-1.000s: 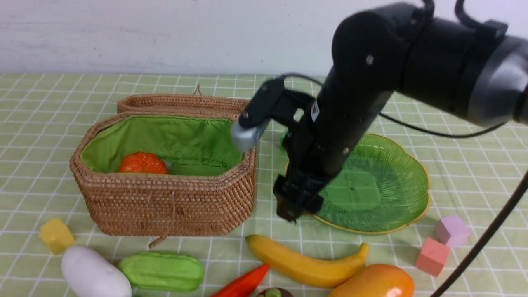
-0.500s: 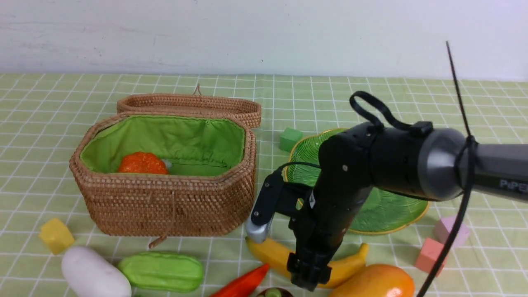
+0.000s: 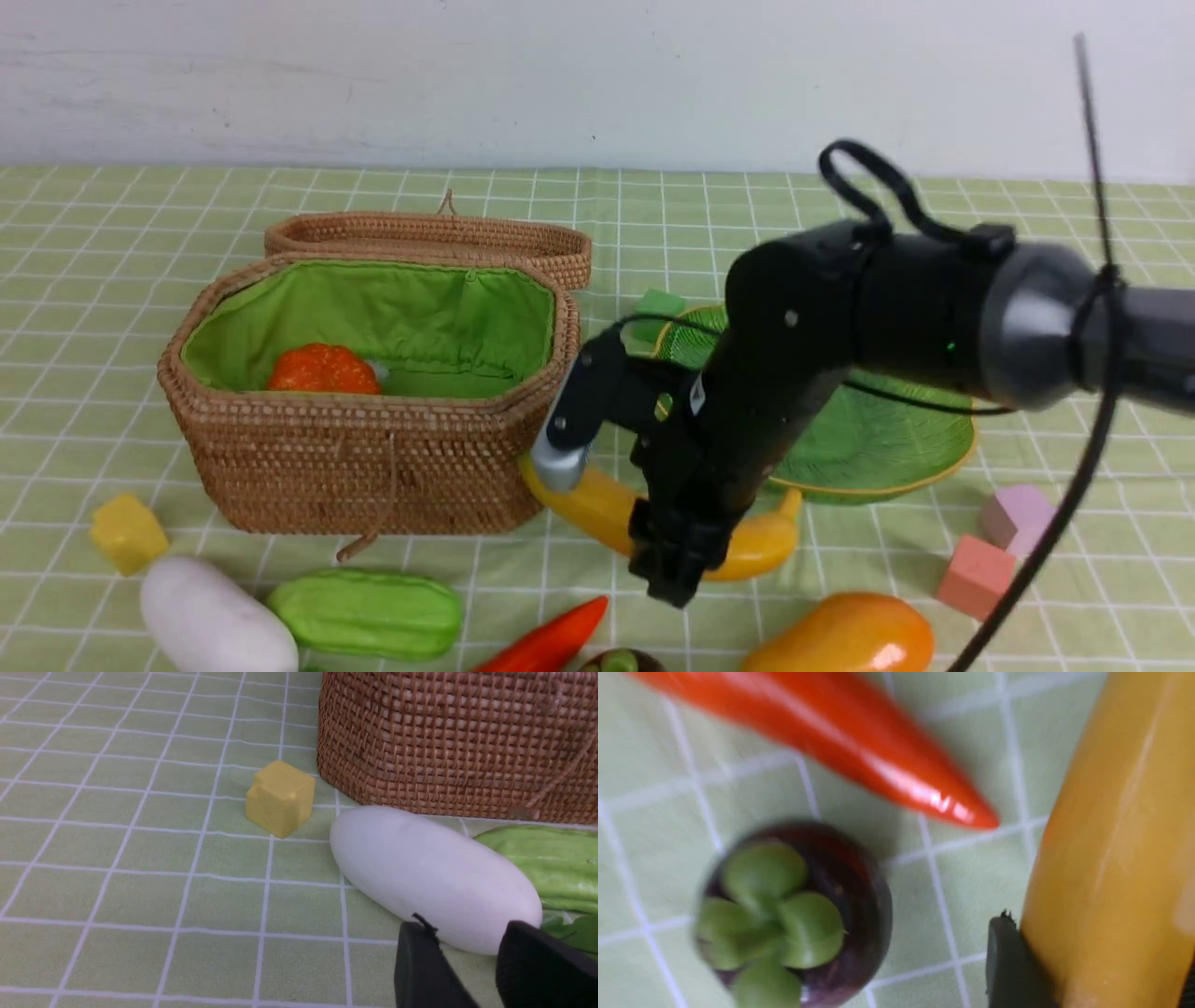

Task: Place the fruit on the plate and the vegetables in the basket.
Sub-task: Use the right arm to grab a banana and put it into the right plate, then use the right arm to grab a mango and put it into the right plate

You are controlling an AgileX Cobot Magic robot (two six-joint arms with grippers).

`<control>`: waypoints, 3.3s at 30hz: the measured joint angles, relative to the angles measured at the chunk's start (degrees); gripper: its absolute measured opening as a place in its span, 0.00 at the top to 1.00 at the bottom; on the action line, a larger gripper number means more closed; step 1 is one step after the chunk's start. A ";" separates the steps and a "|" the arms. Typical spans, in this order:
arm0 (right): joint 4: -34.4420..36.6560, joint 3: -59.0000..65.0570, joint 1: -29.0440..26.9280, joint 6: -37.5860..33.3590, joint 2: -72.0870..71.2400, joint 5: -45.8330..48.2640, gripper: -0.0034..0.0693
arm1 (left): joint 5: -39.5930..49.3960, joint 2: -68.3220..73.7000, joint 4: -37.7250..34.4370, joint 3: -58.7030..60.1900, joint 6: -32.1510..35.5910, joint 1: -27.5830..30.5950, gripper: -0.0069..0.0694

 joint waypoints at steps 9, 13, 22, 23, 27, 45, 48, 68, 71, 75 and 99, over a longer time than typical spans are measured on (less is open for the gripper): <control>10.99 -6.70 -6.62 3.08 -9.94 -0.69 0.53 | 0.00 0.00 0.00 0.00 0.00 0.00 0.60; 17.58 -6.88 -13.95 18.30 -9.14 -1.08 0.53 | 0.00 0.00 0.00 0.00 0.00 0.00 0.60; 24.03 -6.88 -23.83 36.13 4.45 -8.80 0.53 | 0.00 0.00 0.00 0.00 0.00 0.00 0.60; 25.81 -6.88 -23.89 36.27 6.10 -9.26 0.53 | 0.00 0.00 0.00 0.00 0.00 0.00 0.60; 30.07 -6.88 -23.89 36.27 10.41 -11.26 0.53 | 0.00 0.00 0.00 0.00 0.00 0.00 0.60; 22.81 -6.83 -23.89 24.57 -3.08 2.15 0.03 | 0.00 0.00 0.00 0.00 0.00 0.05 0.60; 18.98 -4.80 -23.89 33.07 -10.43 7.35 0.05 | 0.00 0.00 0.00 0.00 0.00 0.05 0.60; 14.24 39.07 -10.78 85.26 -24.29 -19.32 0.14 | 0.00 0.00 0.00 0.00 0.00 0.05 0.60; 14.50 41.01 -9.59 87.07 -23.35 -22.84 0.14 | 0.00 0.00 0.00 0.00 0.00 0.05 0.60; 14.42 41.76 -9.20 87.66 -20.65 -25.62 0.14 | 0.00 0.00 0.00 0.00 0.00 0.05 0.60; 9.22 39.80 -9.82 59.68 -32.19 -17.41 0.25 | 0.00 0.00 0.00 0.00 0.00 0.05 0.60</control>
